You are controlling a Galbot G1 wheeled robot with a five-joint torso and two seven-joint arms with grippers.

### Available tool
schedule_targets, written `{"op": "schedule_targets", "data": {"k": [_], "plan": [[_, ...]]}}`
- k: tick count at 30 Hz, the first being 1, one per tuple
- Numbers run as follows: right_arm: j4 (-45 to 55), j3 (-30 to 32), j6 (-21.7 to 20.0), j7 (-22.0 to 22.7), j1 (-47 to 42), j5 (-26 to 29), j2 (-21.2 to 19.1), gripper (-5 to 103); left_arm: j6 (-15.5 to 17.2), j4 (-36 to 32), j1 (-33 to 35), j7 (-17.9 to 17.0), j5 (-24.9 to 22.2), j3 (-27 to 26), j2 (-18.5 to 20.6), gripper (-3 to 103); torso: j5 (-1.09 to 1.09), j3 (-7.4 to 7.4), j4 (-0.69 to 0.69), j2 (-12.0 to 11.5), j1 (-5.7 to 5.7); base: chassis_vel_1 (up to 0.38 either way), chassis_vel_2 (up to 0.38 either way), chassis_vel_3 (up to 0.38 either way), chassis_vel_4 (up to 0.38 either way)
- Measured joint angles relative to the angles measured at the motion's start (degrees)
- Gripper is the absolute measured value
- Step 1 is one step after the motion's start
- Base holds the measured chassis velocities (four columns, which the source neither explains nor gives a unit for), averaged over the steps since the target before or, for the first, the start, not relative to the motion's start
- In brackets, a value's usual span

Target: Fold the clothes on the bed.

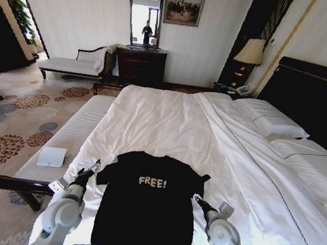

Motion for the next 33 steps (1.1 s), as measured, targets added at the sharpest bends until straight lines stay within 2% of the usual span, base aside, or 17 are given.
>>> {"op": "schedule_targets", "data": {"k": [1, 4, 7, 8, 10, 13, 14, 15, 17, 33], "plan": [[-0.1, 0.0, 0.1, 0.0, 0.0, -0.1, 0.1, 61, 0.0, 0.1, 0.0, 0.0, 0.0, 0.0, 0.0, 100, -0.01, 0.0, 0.0, 0.0, 0.0, 0.0, 0.0, 0.0, 0.0], [-0.3, 0.0, 0.4, 0.0, 0.1, -0.5, 0.3, 44, 0.0, 0.3, -0.1, 0.0, 0.0, 0.1, 0.1, 100, 0.0, 0.0, 0.0, 0.0, 0.0, 0.0, 0.0, 0.0, 0.0], [-0.3, 0.0, 0.5, -0.1, 0.1, -0.6, 0.4, 38, 0.0, 0.4, -0.3, 0.0, 0.0, 0.1, 0.2, 100, 0.0, 0.0, 0.0, 0.0, 0.0, 0.0, 0.0, 0.0, 0.0], [-0.3, 0.0, 0.5, -0.1, 0.1, -0.7, 0.4, 28, -0.1, 0.5, -0.4, 0.0, 0.0, 0.1, 0.4, 100, 0.0, 0.0, 0.0, 0.0, 0.0, 0.0, 0.0, 0.0, 0.0], [-0.3, 0.0, 0.6, -0.1, 0.2, -0.7, 0.5, 28, -0.1, 0.6, -0.4, 0.0, 0.0, 0.1, 0.4, 100, 0.0, 0.0, 0.0, 0.0, 0.0, 0.0, 0.0, 0.0, 0.0], [-0.3, 0.0, 0.6, -0.2, 0.3, -0.9, 0.7, 12, -0.1, 0.9, -0.6, 0.0, -0.1, 0.2, 0.7, 100, 0.0, 0.0, 0.0, 0.0, 0.0, 0.0, 0.0, 0.0, 0.0], [-0.3, 0.0, 0.6, -0.2, 0.3, -0.9, 0.7, 12, -0.1, 0.9, -0.6, 0.0, -0.1, 0.2, 0.7, 100, 0.0, 0.0, 0.0, 0.0, 0.0, 0.0, 0.0, 0.0, 0.0], [-0.3, -0.1, 0.6, -0.2, 0.3, -1.1, 0.7, 7, -0.1, 0.9, -0.6, 0.0, -0.1, 0.1, 0.7, 100, -0.01, 0.0, 0.0, 0.0, 0.0, 0.0, 0.0, 0.0, 0.0], [-0.1, -0.2, 0.8, -0.2, 0.2, -1.6, 0.7, 3, -0.1, 1.0, -0.7, 0.0, -0.2, 0.2, 0.9, 100, 0.0, 0.0, 0.0, 0.0, 0.0, 0.0, 0.0, 0.0, 0.0], [4.1, 0.2, 1.6, 3.0, -4.6, -5.0, 0.3, 0, -0.2, 1.9, -1.5, 0.0, -0.5, -0.1, 1.3, 100, 0.0, 0.0, 0.0, 0.0, 0.0, 0.0, 0.0, 0.0, 0.0]]}}
